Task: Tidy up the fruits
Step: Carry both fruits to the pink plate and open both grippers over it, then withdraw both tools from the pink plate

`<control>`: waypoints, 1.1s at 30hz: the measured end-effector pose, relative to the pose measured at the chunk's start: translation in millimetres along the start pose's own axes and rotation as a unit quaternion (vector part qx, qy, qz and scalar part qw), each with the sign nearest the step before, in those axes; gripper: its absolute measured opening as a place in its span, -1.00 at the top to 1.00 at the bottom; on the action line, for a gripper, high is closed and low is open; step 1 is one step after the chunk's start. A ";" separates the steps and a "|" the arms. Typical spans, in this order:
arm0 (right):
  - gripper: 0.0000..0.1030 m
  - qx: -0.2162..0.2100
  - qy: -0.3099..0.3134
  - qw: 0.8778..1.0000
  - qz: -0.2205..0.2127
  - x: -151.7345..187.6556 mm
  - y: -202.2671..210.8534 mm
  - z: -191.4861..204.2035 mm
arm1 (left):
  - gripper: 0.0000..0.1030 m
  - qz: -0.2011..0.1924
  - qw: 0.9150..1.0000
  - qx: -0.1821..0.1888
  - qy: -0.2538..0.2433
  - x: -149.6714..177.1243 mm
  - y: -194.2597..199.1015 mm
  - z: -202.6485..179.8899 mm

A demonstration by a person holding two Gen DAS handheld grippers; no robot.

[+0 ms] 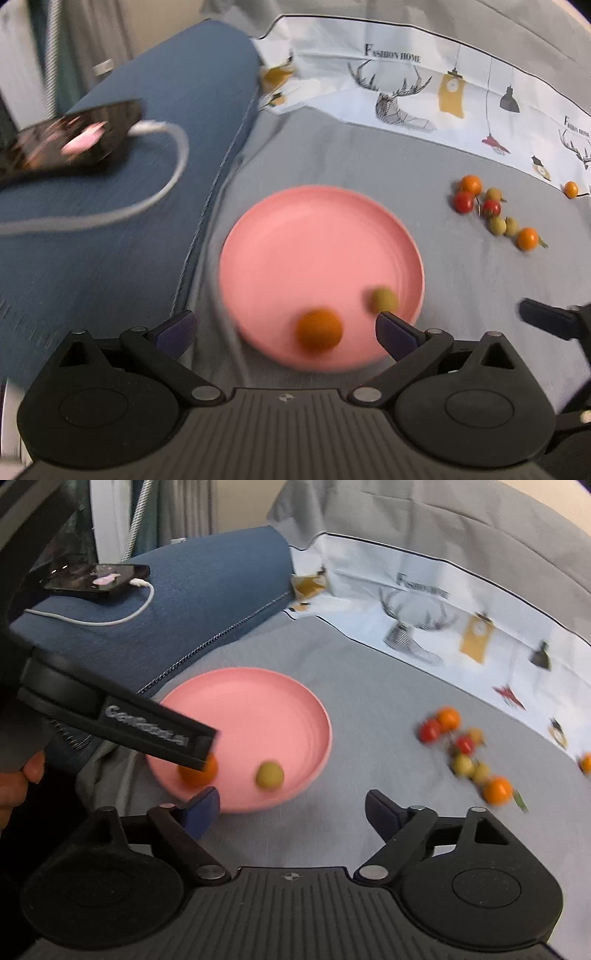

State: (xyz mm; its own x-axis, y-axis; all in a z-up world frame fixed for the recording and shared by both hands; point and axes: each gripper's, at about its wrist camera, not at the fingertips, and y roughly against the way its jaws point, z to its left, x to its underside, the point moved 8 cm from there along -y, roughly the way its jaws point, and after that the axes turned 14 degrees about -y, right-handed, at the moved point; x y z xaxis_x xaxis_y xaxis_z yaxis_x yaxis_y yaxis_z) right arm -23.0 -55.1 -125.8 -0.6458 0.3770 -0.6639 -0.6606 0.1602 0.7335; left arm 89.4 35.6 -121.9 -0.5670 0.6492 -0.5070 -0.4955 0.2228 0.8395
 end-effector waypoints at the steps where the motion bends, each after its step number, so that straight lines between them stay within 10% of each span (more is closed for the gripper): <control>1: -0.73 0.002 -0.008 1.000 -0.001 3.4 9.7 -1.0 | -0.99 0.002 1.000 -0.003 0.008 8.9 10.1 0.4; 13: -0.81 -0.004 -0.029 0.996 -0.083 14.1 115.5 6.1 | -0.99 -0.035 0.998 -0.033 0.035 60.6 101.3 -2.8; 33: -0.87 -0.016 -0.044 0.989 -0.138 24.7 171.7 2.7 | -0.99 -0.075 0.995 -0.060 0.007 68.4 149.6 -24.7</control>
State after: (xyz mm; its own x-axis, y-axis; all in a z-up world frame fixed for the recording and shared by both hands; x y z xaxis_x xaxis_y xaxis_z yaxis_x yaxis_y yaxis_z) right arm -151.4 -15.7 -15.8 -0.4047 0.4019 -0.8214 -0.8194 0.2395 0.5208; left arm -39.8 95.4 -35.8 -0.4901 0.6045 -0.6280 -0.6497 0.2270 0.7255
